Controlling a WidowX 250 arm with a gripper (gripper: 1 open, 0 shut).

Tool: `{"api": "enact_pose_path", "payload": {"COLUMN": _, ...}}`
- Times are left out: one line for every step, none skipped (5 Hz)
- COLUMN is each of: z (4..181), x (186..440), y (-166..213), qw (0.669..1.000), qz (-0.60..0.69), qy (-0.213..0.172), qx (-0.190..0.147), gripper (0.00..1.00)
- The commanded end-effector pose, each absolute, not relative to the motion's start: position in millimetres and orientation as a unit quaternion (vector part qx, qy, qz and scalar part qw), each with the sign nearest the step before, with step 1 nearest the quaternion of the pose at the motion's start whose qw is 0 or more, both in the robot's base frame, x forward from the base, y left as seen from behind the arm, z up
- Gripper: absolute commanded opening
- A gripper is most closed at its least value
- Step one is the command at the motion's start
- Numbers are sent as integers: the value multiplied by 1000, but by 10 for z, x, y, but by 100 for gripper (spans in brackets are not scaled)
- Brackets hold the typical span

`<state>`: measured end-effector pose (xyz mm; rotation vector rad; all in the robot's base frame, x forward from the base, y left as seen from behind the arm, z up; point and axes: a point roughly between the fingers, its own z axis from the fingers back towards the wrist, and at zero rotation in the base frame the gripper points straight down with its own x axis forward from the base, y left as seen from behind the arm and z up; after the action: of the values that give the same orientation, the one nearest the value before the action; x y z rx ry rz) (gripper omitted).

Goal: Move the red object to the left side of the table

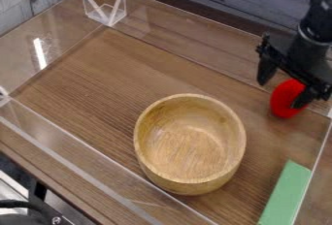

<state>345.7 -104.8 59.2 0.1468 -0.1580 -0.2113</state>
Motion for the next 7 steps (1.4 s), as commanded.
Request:
{"api": "enact_pose_path", "payload": {"z": 529, "x": 3603, "y": -1005, "qw": 979, "qz": -163, "qy": -108, "qx": 53, "gripper": 100}}
{"api": "enact_pose_path", "payload": {"z": 449, "x": 3694, "y": -899, "qw": 974, "qz": -187, "qy": -124, "qx": 41, "gripper": 100}}
{"api": "enact_pose_path", "payload": {"z": 378, "x": 3729, "y": -852, "qw": 966, "qz": -218, "qy": -139, "qx": 29, "gripper": 100}}
{"api": "enact_pose_path", "payload": {"z": 407, "x": 3719, "y": -925, "qw": 958, "qz": -244, "qy": -149, "qx": 24, "gripper": 100}}
{"api": "enact_pose_path", "payload": {"z": 440, "x": 3698, "y": -1011, "qw": 950, "qz": -269, "qy": -155, "qx": 22, "gripper": 100}}
{"api": "enact_pose_path", "payload": {"z": 548, "x": 3570, "y": -989, "qw": 949, "qz": -272, "qy": -158, "qx": 24, "gripper": 100}}
{"api": "enact_pose_path", "payload": {"z": 677, "x": 3468, "y": -982, "qw": 946, "qz": -277, "qy": -167, "qx": 27, "gripper": 100}}
